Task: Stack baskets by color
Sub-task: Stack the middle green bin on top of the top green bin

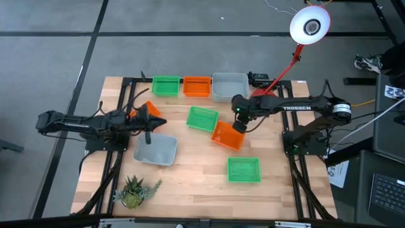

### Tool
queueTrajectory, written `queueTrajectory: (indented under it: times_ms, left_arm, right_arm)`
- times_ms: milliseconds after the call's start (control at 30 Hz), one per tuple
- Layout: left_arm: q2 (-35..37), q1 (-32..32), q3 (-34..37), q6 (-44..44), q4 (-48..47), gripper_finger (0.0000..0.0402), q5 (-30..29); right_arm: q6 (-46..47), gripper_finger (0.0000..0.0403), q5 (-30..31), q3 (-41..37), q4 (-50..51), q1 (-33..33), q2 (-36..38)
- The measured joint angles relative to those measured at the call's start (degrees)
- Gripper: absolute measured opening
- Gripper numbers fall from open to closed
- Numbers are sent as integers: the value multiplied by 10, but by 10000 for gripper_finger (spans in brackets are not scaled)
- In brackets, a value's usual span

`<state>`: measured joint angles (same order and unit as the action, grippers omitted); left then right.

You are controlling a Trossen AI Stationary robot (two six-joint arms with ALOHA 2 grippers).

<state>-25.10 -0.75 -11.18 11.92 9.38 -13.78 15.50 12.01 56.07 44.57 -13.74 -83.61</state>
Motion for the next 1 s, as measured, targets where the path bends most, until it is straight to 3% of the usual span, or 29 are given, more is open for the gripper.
queueTrajectory:
  times_ms: [233, 367, 533, 667, 833, 1000]
  left_arm:
    - [-203, -24, -172, -66, -73, 9, -1]
    - [-297, -47, -256, -81, -132, 9, -8]
    - [-394, -54, -327, -165, -148, 9, -16]
    - [-464, -61, -374, -167, -172, 16, 37]
    - [-538, -71, -419, -170, -219, 56, 101]
    - [-607, -80, -458, -170, -244, 89, 119]
  right_arm:
    - [8, 84, 29, 0, 14, -1, 43]
    - [62, 84, 31, 0, 84, 5, 83]
    - [129, 84, 88, -1, 169, 37, 144]
    - [176, 84, 111, -1, 210, 77, 191]
    - [208, 84, 147, -1, 225, 126, 237]
    - [230, 84, 154, -1, 233, 162, 262]
